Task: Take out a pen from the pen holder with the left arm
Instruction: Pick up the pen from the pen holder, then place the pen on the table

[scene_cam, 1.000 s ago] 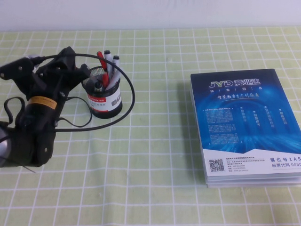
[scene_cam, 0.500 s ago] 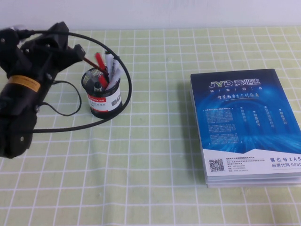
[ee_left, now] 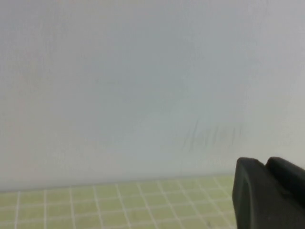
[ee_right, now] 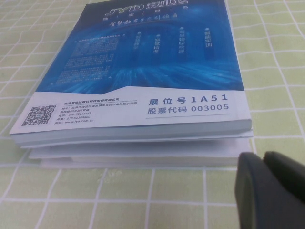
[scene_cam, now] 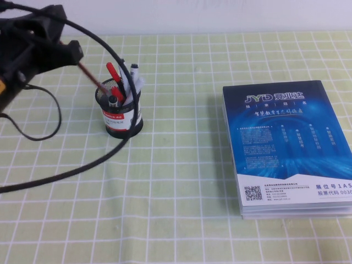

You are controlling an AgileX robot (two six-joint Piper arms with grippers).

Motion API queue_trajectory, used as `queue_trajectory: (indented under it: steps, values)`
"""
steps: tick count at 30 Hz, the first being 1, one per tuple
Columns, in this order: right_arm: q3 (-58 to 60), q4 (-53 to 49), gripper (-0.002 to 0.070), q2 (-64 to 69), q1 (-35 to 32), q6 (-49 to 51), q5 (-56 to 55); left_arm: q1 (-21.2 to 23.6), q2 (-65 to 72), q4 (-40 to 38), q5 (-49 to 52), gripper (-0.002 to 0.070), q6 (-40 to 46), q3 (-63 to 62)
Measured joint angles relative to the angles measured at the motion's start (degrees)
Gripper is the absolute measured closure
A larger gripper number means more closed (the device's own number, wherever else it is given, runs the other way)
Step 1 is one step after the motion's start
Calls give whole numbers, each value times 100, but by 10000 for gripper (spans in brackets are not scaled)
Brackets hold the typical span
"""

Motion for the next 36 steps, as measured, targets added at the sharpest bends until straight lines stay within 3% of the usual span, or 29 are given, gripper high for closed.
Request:
queue_trajectory:
  steps: [5,12,16,24,36]
  values:
    - [0,0,691,0,0,0,0,-128,-421,841,2047,673,-667,-618]
    - [0,0,691,0,0,0,0,-891,-494,948,3511,673,-624,-1100]
    - [0,0,691,0,0,0,0,-1179,-473,690,3977,673,-456,-1099]
    - [0,0,691,0,0,0,0,-1308,-96,-335,5042,673,395,-1457]
    - [0,0,691,0,0,0,0,-1502,1985,-1569,7651,673,1391,-3914]
